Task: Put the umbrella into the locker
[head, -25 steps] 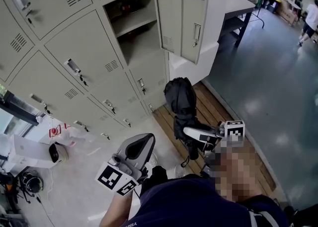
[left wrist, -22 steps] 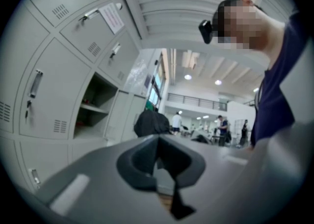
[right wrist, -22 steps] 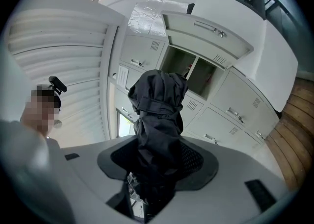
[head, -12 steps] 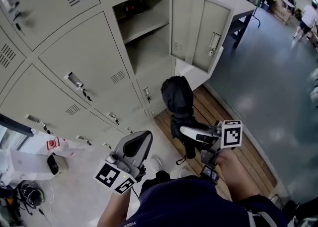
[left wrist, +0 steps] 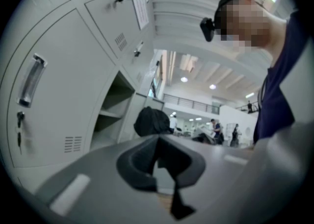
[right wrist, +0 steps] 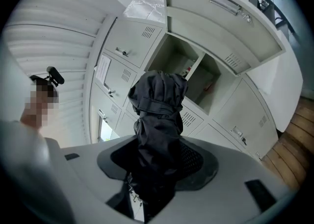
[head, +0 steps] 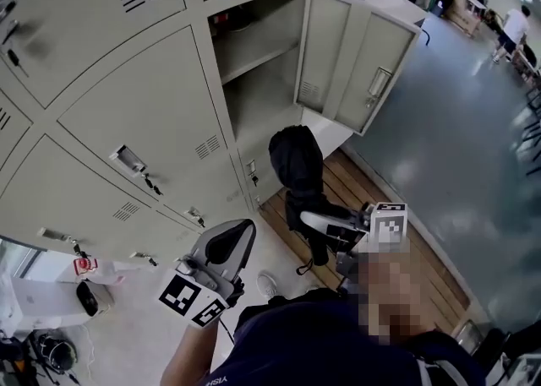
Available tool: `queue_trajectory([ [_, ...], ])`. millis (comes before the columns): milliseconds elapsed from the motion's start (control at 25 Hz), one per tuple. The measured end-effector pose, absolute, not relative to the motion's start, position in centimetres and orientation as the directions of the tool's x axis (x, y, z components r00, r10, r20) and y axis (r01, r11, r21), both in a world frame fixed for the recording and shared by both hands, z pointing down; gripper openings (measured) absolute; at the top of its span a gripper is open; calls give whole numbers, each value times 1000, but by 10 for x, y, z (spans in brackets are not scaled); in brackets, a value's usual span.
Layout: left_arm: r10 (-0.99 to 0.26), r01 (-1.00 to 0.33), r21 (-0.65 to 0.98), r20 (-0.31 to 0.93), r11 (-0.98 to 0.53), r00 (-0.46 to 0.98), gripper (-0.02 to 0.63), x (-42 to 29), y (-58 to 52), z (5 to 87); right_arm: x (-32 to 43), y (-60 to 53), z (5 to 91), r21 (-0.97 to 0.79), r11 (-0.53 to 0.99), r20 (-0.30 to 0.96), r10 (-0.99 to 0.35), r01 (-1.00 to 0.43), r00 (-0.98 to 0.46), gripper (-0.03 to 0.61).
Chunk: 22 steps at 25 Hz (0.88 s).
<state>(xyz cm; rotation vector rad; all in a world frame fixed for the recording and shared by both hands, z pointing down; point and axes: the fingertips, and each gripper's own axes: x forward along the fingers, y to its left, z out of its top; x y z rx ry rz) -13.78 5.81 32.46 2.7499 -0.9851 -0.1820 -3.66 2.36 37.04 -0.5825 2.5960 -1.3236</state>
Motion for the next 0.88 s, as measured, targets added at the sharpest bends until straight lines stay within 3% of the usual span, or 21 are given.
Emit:
queue_trajectory([
  [600,-653,-622,288,-19,-728,757,3,-154,5,335,-22,-64,385,-748,523,126,-492,-409,-861,210],
  [880,-676,-656,272,24,-704,736,3,-138,-43,341,-15,-132,418,-668,551,234,-482,-500,-844,210],
])
